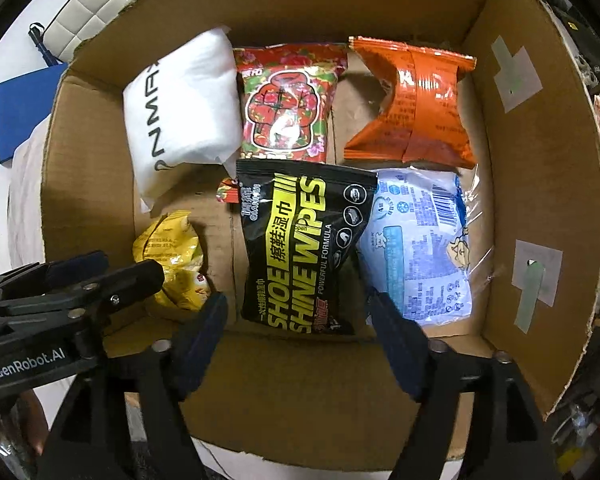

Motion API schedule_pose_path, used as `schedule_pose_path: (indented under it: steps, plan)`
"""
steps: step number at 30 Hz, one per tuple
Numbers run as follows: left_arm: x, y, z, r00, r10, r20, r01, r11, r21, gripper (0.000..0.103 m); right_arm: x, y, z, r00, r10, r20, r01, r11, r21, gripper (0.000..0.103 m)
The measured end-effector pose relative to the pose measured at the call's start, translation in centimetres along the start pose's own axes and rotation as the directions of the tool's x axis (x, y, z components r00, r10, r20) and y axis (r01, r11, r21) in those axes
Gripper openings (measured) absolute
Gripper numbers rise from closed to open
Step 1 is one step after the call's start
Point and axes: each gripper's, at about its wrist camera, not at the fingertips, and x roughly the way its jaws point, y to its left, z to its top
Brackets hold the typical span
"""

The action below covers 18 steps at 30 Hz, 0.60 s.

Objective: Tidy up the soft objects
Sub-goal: 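Carry both packs into the box and open both tools to release them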

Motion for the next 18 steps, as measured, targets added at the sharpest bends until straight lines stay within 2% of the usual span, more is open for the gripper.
schedule_pose_path:
  steps: [4, 7, 8, 10, 11, 13, 18]
  plan:
    - [-1.3, -0.4, -0.4, 0.999, 0.014, 0.036, -0.015, 1.0, 0.014, 0.08, -1.3, 0.7, -0.3, 0.999, -0.035, 0.025, 0.035, 0.999, -0.022, 0.08]
    - [-2.6, -0.9, -0.9, 0.996, 0.031, 0.078, -0.034, 0.999, 0.032, 0.091, -2.4, 0.9, -0.9, 0.997, -0.066, 0.051, 0.067, 0.997, -0.031, 0.089]
    - [-3.2, -1.2, -1.2, 0.994, 0.044, 0.098, -0.049, 0.998, 0.044, 0.096, -2.5, 1.0, -1.3, 0.996, -0.073, 0.057, 0.075, 0.997, -0.032, 0.089]
    - [-4.2, -1.6, -1.6, 0.989, 0.069, 0.133, -0.078, 0.995, 0.064, 0.1, -3.1, 0.9, -1.5, 0.992, -0.1, 0.071, 0.102, 0.994, -0.028, 0.09]
    - [-4.4, -1.8, -1.6, 0.987, 0.079, 0.143, -0.089, 0.994, 0.067, 0.102, -3.5, 0.8, -1.6, 0.991, -0.108, 0.079, 0.111, 0.993, -0.027, 0.092]
    - [-5.2, -2.1, -2.1, 0.982, 0.087, 0.17, -0.101, 0.992, 0.075, 0.102, -4.0, 0.6, -1.9, 0.987, -0.133, 0.094, 0.136, 0.991, -0.02, 0.103]
    - [-7.0, -2.7, -2.8, 0.968, 0.084, 0.235, -0.103, 0.992, 0.069, 0.102, -5.9, -0.2, -2.8, 0.971, -0.18, 0.155, 0.181, 0.983, 0.009, 0.103]
